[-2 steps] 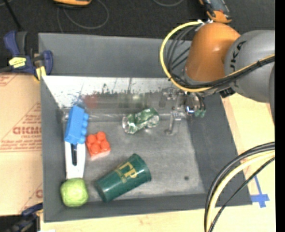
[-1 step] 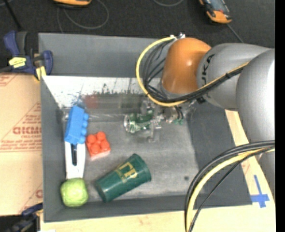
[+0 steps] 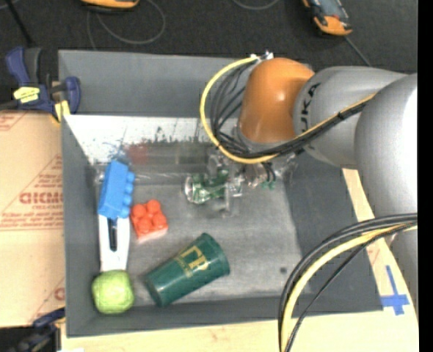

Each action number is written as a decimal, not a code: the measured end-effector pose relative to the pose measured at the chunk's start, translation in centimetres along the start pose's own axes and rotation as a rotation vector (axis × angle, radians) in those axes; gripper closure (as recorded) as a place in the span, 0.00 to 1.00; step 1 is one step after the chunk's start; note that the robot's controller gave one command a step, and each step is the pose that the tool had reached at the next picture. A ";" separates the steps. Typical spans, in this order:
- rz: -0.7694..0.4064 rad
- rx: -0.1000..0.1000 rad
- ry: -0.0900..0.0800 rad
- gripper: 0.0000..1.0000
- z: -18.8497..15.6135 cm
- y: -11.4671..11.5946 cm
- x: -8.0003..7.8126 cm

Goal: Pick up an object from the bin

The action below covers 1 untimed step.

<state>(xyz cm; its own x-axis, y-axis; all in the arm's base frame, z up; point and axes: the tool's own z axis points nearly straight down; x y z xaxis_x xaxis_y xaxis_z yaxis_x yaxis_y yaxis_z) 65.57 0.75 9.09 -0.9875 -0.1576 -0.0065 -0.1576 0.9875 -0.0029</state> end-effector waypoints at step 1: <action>0.125 -0.004 0.003 0.00 -1.1 -0.4 0.5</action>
Offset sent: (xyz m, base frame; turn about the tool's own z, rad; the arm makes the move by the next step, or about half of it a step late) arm -0.0030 -0.0067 -0.0209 -0.0076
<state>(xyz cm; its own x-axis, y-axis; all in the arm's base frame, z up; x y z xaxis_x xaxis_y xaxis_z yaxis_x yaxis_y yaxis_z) 65.11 0.24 10.14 -0.9995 -0.0330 -0.0032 -0.0330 0.9995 0.0013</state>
